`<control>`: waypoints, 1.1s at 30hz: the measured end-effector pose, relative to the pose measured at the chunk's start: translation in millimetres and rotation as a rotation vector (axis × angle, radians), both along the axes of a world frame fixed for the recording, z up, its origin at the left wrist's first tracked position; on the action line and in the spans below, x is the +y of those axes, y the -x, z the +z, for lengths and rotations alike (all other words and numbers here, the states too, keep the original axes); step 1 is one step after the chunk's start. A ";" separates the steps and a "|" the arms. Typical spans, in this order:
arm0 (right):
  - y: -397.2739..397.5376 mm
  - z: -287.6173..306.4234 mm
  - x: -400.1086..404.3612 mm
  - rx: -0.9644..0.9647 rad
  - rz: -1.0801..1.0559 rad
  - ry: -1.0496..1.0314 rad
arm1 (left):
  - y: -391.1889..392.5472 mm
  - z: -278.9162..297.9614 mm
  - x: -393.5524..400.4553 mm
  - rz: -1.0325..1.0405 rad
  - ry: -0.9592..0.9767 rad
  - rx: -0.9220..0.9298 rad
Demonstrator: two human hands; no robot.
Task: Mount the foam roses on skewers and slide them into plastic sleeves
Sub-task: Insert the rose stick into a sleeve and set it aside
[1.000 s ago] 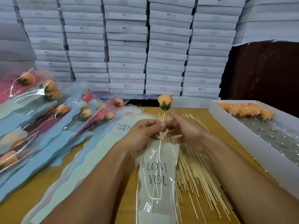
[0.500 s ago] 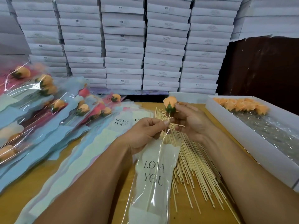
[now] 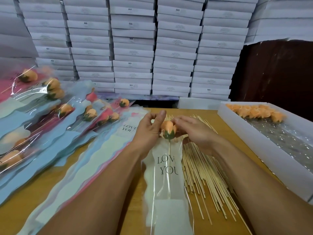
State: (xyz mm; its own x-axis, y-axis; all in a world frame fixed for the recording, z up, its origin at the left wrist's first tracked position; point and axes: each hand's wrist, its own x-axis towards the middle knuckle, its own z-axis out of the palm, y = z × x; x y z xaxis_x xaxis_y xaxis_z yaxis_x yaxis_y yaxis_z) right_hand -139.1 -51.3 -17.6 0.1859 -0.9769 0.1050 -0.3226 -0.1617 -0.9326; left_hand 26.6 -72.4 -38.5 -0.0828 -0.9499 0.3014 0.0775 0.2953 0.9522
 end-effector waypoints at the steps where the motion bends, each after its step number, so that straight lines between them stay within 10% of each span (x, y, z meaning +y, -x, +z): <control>1: -1.5 0.0 0.8 0.014 0.005 0.019 | 0.1 0.7 0.3 0.015 0.002 -0.004; 19: -11.7 -5.1 6.4 -0.017 0.211 -0.121 | 6.1 -2.8 2.6 0.168 0.097 -0.006; 33: 22.5 -9.3 -19.8 -0.408 -0.281 -0.048 | 8.6 3.7 10.1 0.033 -0.344 -0.287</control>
State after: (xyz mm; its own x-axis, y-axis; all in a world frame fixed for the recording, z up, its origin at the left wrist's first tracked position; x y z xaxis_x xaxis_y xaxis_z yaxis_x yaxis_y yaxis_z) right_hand -161.6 -71.1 -26.9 -0.1319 -0.9889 0.0683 0.0455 -0.0748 -0.9962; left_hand 18.0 -62.4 -34.8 -0.0850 -0.9944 -0.0632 -0.2083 -0.0443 0.9771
